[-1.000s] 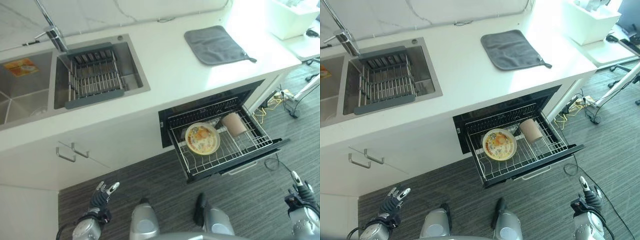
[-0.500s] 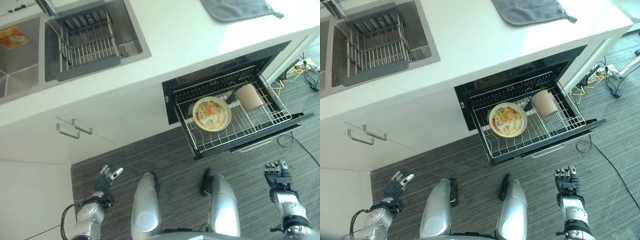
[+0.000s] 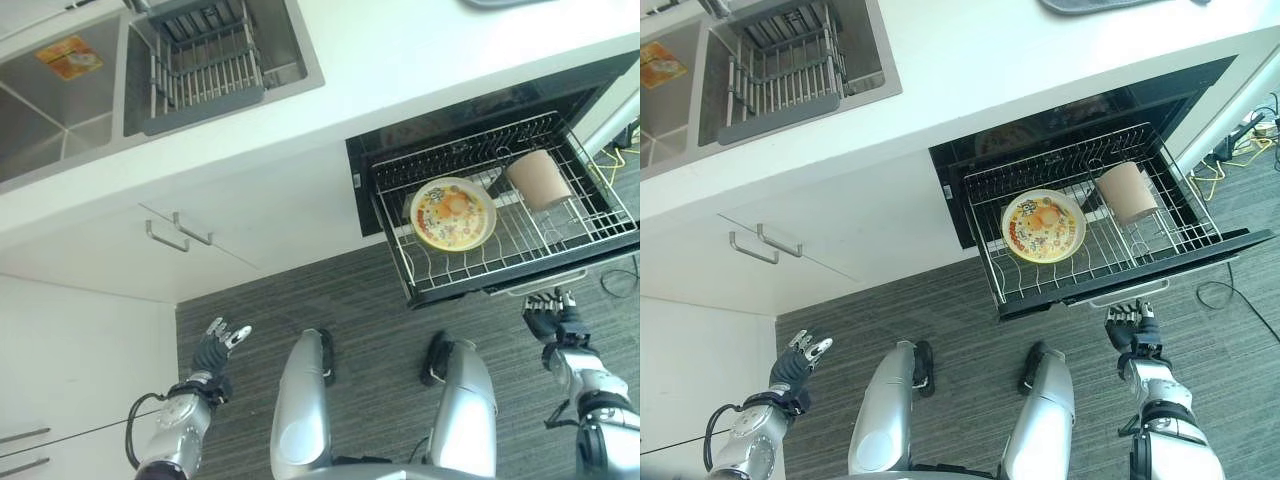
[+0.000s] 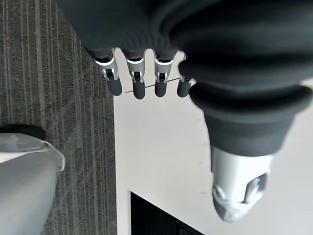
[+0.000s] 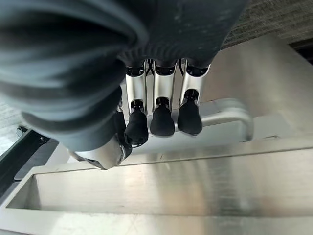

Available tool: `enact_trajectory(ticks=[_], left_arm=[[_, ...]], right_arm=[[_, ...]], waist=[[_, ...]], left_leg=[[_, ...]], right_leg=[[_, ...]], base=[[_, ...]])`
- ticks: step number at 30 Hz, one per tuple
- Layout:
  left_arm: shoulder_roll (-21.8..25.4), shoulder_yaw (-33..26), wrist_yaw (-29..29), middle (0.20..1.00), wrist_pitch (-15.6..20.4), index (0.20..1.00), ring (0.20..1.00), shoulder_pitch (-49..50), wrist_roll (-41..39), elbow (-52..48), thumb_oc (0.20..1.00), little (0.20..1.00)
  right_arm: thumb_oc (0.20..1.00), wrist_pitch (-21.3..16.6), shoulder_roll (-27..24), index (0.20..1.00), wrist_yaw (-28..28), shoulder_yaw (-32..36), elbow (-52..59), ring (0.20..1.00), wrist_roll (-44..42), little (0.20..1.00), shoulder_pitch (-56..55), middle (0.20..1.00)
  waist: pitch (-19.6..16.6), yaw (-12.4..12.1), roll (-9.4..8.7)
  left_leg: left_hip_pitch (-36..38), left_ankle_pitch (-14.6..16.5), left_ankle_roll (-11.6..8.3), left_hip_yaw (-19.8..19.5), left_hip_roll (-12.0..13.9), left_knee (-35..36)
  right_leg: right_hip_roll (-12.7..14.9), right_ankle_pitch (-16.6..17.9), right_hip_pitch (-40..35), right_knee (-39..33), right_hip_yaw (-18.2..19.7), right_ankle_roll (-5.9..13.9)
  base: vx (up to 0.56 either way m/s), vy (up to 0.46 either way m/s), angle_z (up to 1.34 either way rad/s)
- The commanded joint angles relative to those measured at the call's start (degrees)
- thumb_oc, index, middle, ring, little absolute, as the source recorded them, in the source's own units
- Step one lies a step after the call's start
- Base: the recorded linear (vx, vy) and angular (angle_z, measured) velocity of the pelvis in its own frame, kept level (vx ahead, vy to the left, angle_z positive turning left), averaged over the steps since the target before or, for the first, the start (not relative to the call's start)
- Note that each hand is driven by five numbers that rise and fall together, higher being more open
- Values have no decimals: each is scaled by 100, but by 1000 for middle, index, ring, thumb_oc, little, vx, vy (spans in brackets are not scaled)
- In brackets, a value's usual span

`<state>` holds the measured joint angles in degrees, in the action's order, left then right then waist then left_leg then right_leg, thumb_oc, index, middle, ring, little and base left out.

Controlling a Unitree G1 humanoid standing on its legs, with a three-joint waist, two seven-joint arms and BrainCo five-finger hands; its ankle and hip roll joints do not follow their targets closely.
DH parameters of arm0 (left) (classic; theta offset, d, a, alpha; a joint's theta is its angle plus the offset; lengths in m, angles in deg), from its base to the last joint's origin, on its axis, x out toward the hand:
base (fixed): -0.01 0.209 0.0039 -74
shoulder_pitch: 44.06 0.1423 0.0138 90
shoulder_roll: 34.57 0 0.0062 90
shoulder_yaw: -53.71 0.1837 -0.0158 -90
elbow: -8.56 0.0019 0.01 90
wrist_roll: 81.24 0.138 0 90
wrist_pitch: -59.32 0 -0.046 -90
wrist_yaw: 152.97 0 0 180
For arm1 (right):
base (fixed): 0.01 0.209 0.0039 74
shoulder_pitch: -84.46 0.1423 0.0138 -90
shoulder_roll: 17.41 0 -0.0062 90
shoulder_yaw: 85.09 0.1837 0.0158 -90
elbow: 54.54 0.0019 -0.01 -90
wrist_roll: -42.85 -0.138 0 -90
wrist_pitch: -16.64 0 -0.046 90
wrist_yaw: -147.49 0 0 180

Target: Place the dishes in the dishwasher.

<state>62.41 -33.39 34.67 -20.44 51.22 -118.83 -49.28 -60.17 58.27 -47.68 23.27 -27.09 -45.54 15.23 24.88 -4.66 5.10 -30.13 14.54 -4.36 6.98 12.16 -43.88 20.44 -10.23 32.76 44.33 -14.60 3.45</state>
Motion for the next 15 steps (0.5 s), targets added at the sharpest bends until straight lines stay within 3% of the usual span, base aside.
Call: enact_trajectory(ticks=[1,6,15], left_arm=[[382,259,7,1000,80,1000,1000,26,-202,-141,1000,1000],[501,334,76,1000,3,1000,1000,4,-251,-283,1000,1000],[649,387,168,1000,-64,1000,1000,-35,-317,-486,1000,1000]], right_arm=[[200,-28,-149,200,-207,60,-242,200,226,200,129,200],[200,128,-650,200,-281,10,-471,200,645,200,527,200],[200,36,-1184,200,-229,-512,-260,200,1444,200,1612,200]], waist=[[-172,-143,-47],[-139,-264,30],[-68,-419,66]], left_leg=[[290,-103,-254,-150,201,626],[206,-150,-237,-221,132,690],[114,-246,-235,-303,68,817]], right_leg=[[463,-204,-278,-22,359,493],[473,-205,-192,-21,346,493],[448,-171,-149,-140,304,473]], base=[[0,0,0],[8,0,4],[6,3,3]])
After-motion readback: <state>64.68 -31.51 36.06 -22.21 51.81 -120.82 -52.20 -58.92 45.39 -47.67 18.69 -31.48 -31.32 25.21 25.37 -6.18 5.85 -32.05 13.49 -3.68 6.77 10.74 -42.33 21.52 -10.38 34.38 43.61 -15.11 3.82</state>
